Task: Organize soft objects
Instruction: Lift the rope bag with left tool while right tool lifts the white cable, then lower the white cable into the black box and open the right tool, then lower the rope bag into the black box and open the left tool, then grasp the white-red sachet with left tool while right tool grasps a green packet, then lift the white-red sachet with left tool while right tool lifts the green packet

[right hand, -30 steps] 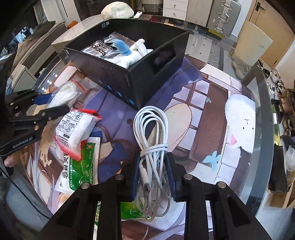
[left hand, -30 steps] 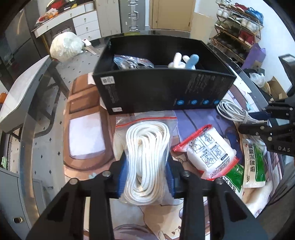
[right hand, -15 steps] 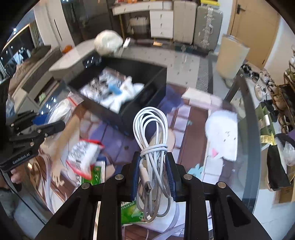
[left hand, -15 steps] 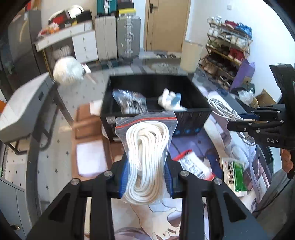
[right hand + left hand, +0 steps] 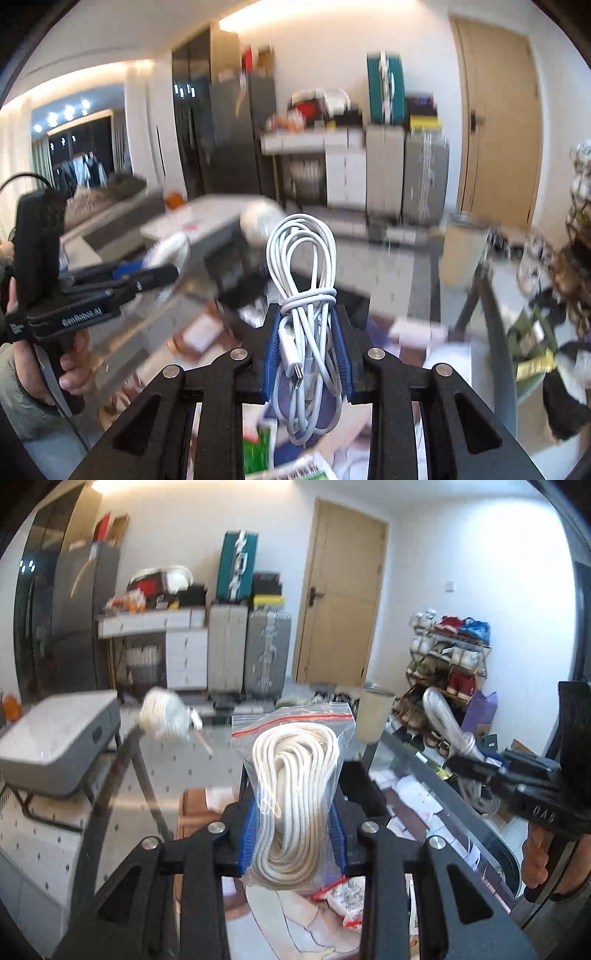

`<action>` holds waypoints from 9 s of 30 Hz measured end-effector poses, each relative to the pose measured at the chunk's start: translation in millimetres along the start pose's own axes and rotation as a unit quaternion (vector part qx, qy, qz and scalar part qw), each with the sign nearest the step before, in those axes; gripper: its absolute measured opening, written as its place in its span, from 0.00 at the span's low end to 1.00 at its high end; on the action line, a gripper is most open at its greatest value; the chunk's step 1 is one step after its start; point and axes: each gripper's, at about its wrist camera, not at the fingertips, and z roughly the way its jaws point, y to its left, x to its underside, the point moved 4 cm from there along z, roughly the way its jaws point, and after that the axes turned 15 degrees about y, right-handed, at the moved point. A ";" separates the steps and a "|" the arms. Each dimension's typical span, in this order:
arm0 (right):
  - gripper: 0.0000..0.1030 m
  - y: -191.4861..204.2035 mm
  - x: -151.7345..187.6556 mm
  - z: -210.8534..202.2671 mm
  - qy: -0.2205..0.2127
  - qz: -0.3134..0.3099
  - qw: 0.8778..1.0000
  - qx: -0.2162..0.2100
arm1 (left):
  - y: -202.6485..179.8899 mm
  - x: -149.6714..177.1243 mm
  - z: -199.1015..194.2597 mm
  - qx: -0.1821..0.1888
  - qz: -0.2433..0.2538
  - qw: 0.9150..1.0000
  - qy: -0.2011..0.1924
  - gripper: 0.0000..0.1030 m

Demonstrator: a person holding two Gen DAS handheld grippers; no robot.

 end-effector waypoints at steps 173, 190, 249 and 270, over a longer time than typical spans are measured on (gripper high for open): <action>0.64 -3.3 129.5 92.3 0.387 0.093 0.913 -0.089 | -76.6 59.8 115.6 0.038 0.061 0.953 0.293 0.74; 0.45 -12.2 80.4 145.0 0.370 0.019 0.929 0.023 | -40.2 61.0 112.0 -0.006 0.071 0.953 0.295 0.61; 0.13 33.5 6.1 -24.2 -0.081 -0.024 0.996 0.029 | -13.3 -7.2 -35.2 0.022 0.050 0.995 -0.088 0.43; 0.13 30.9 -18.3 4.7 -0.095 -0.016 0.995 0.035 | -23.1 -28.3 -26.4 0.020 0.038 0.993 -0.106 0.43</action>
